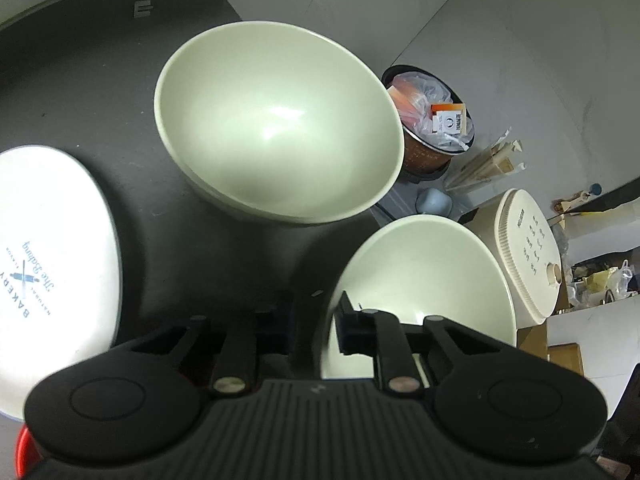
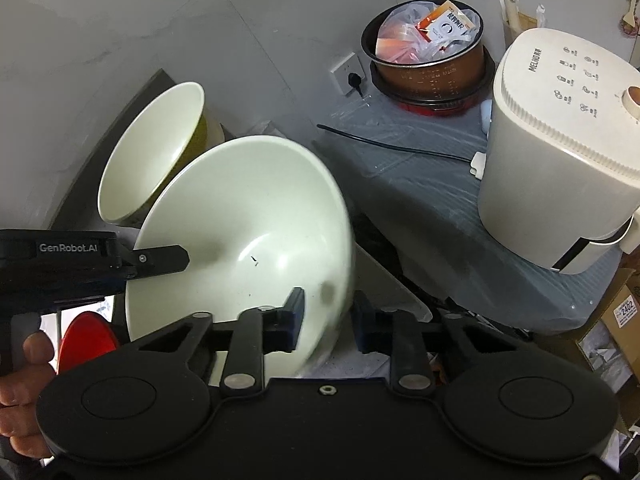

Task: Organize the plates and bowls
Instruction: 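Close both grippers on the rim of the cream bowl, then lift the cream bowl with both grippers over the red bowl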

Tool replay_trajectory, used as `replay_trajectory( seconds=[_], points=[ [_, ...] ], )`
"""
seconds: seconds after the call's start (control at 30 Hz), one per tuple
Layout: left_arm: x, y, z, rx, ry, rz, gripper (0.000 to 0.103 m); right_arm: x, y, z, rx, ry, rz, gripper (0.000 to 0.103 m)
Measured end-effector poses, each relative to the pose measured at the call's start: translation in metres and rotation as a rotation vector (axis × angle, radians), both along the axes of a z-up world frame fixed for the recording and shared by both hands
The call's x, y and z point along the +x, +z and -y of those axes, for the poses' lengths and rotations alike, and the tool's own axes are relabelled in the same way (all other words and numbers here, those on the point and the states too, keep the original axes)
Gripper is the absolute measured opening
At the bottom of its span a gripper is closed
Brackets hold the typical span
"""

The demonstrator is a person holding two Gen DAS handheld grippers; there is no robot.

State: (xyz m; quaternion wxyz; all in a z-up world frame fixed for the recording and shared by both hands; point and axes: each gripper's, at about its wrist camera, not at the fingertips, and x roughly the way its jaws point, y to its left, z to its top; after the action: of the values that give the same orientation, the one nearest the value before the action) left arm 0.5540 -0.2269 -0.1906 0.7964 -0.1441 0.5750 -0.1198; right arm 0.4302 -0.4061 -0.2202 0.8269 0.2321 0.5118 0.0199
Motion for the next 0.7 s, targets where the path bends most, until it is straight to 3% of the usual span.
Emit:
replay_trajectory(
  seconds=[0.27,0.7],
  points=[
    [-0.006,0.005,-0.003,-0.037,-0.008,0.038,0.012,-0.009,0.009,-0.002,0.004,-0.02,0.032,0.018],
    [-0.036,0.068,-0.032,-0.096,-0.023,0.194,0.012,-0.031,0.068,-0.015,-0.015,-0.022,0.193,0.019]
  ],
)
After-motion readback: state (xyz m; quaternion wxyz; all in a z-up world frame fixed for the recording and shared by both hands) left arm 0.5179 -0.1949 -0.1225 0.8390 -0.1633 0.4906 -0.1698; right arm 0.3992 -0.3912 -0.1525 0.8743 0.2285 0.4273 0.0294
